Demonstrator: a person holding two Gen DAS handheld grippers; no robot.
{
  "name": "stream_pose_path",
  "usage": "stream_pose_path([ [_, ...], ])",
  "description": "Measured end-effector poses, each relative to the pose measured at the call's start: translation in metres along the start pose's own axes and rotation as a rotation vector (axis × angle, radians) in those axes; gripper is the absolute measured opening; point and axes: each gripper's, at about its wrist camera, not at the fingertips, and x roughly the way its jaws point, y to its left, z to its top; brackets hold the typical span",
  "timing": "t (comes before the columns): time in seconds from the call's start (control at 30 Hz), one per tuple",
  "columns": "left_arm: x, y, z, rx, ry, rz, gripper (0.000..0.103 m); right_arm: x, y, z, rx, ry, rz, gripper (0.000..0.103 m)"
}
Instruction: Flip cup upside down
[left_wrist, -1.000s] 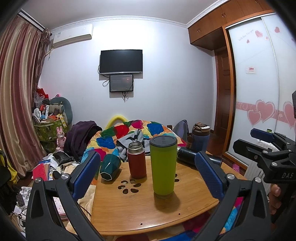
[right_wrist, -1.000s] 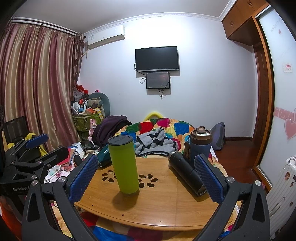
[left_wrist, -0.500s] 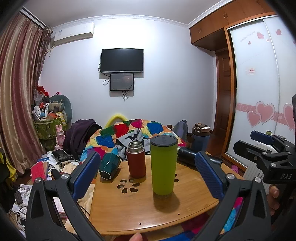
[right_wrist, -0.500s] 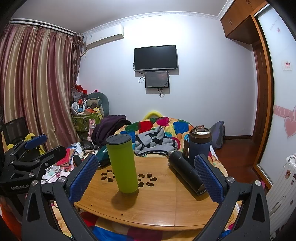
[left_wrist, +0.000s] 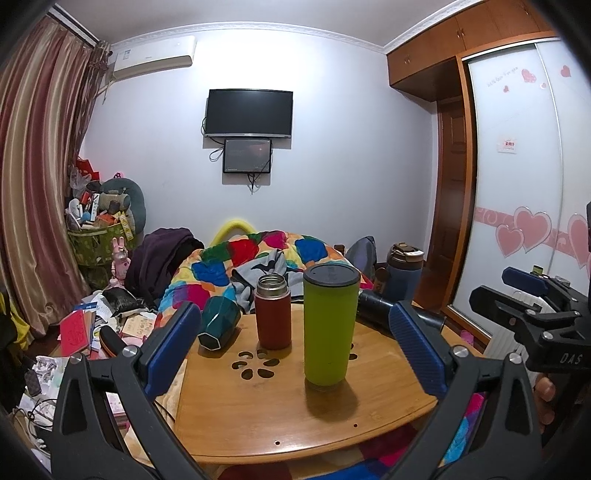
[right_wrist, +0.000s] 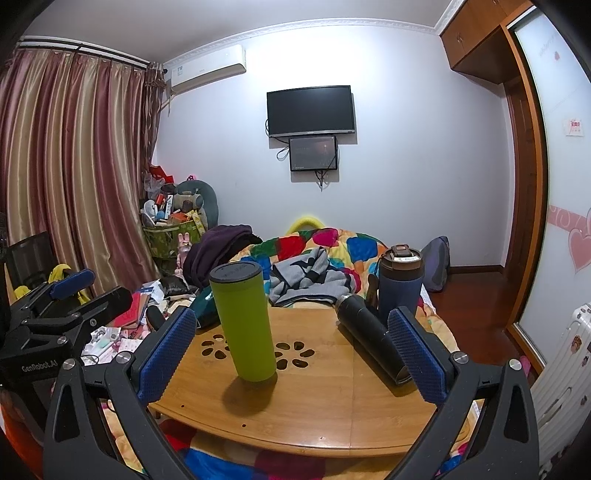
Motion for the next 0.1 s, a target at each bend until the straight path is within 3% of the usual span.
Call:
stream_pose_path([
  [0.1,0.0003,0.0005,-0.0003,0.001,0.004,-0.008,0.103,0.0002,0.0013,-0.0004,0.001,0.002,0.000,0.103],
])
